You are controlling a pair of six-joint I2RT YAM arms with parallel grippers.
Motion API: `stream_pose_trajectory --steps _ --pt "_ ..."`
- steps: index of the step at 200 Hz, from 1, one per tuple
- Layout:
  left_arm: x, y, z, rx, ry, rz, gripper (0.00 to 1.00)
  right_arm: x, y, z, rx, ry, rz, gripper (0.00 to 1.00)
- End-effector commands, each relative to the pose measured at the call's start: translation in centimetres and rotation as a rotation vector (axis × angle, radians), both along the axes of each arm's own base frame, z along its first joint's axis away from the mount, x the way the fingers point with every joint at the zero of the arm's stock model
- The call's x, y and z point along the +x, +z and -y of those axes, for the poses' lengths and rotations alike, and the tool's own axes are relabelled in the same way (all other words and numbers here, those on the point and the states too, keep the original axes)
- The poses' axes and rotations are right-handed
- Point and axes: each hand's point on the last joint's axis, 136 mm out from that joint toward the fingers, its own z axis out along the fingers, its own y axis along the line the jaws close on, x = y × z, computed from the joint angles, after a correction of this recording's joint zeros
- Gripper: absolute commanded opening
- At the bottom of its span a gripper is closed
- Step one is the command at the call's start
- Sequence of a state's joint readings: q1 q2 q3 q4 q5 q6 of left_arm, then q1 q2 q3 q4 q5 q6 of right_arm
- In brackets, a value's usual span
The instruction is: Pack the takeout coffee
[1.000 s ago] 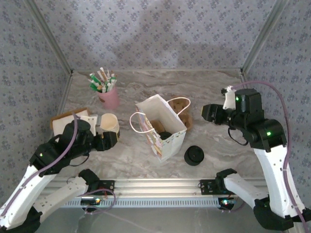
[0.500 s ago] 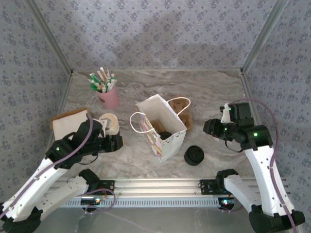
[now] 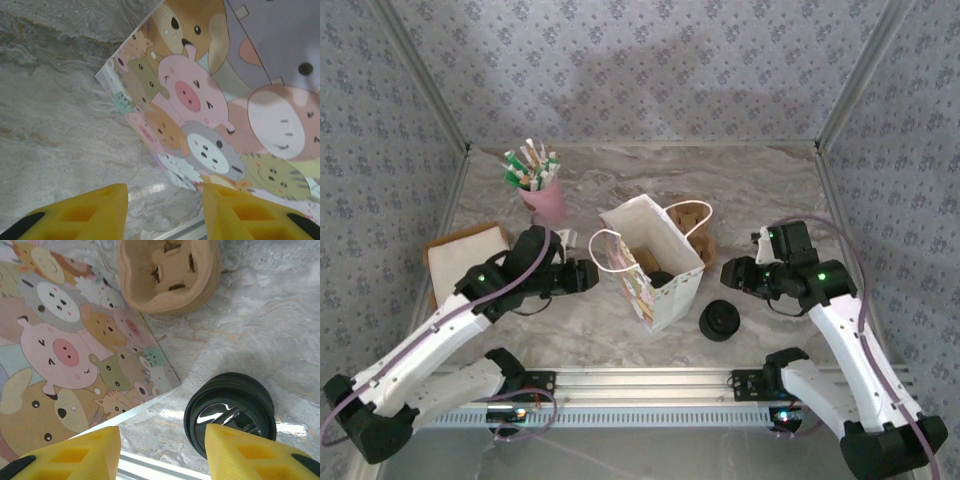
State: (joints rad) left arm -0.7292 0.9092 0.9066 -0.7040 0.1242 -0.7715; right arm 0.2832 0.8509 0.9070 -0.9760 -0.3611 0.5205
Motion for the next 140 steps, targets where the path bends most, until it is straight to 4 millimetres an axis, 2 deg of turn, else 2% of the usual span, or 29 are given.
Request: stream_pose_trajectory --steps 1,78,140 --pt "1.5 2.6 1.8 -0.064 -0.017 0.07 0.42 0.1 -0.3 -0.9 0.017 0.01 -0.007 0.51" --pt "5.6 3.2 2.1 -0.076 0.053 0.118 0.42 -0.3 -1.1 -3.3 0.014 0.069 -0.009 0.51" --pt "7.8 3.0 1.7 -0.08 0.079 0.11 0.42 -0.6 -1.2 -5.3 0.021 0.105 -0.006 0.52"
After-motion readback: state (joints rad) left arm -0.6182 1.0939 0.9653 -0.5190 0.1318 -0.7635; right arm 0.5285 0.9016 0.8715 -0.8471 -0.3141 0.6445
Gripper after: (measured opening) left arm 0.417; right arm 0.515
